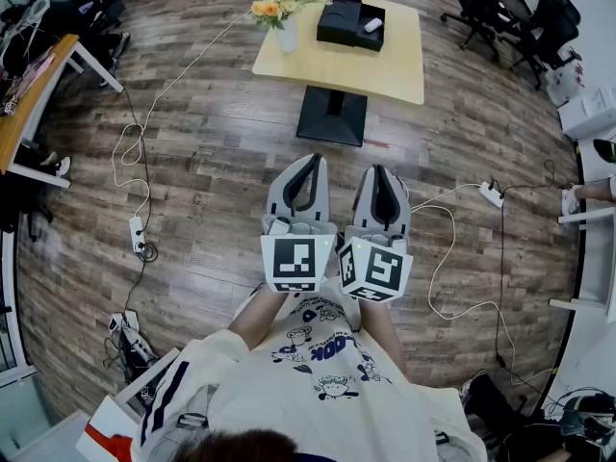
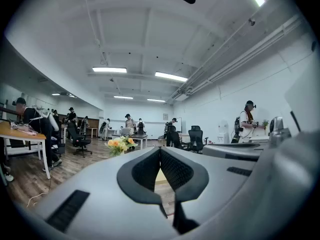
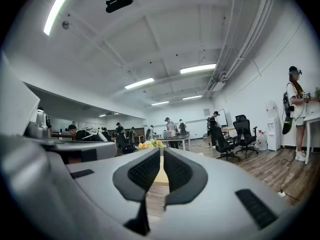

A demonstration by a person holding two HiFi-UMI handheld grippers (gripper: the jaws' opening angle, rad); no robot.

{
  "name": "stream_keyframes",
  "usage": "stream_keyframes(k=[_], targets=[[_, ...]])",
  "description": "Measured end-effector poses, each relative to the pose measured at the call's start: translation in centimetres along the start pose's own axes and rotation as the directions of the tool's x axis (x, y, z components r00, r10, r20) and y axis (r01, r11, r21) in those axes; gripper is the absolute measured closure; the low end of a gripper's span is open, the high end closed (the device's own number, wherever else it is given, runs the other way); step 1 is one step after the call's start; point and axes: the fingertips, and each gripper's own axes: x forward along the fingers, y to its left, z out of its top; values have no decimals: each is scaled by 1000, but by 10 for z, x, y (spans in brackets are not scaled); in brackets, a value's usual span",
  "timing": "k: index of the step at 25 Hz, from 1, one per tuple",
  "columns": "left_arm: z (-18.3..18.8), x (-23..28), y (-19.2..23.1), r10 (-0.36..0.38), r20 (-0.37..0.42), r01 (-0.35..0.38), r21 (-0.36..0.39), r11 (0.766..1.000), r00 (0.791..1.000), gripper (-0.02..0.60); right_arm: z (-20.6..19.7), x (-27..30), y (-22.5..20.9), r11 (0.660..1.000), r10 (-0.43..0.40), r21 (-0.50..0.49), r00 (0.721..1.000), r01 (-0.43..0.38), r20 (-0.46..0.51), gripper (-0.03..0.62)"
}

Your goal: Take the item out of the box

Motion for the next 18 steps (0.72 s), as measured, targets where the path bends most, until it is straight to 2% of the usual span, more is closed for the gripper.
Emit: stream_keyframes(k=[18], targets=[[-5,22,13,-10,-12,10,0,1000,1000,568,-3,24,-1,1000,-13,10,1000,13,9,553]])
